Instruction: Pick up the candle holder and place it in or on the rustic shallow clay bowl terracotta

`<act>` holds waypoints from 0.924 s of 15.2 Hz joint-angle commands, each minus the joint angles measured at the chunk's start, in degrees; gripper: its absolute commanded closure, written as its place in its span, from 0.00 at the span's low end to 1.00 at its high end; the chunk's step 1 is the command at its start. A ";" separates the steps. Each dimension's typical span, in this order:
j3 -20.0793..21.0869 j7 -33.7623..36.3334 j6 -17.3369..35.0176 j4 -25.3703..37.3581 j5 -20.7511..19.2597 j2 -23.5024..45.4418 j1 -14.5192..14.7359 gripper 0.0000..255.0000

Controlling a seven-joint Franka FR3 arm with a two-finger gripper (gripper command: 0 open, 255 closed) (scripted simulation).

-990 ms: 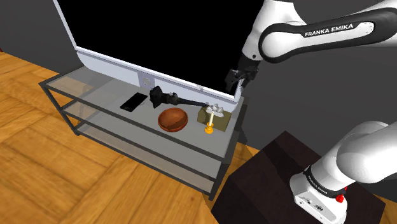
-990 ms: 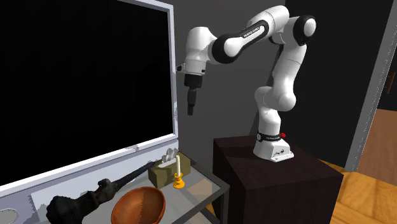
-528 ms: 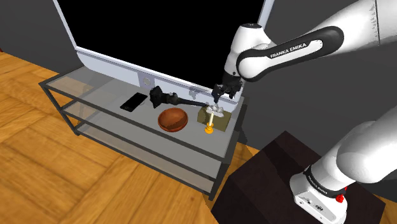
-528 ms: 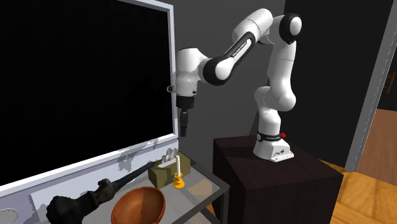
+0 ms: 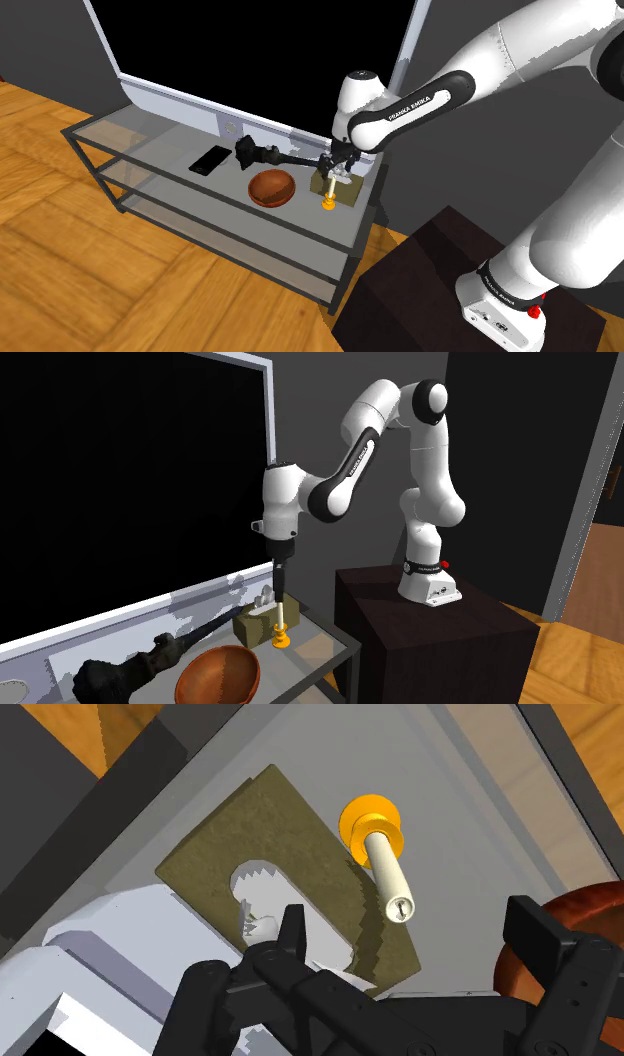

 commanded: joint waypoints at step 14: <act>-0.52 1.47 4.46 -0.47 -1.87 4.16 0.44 1.00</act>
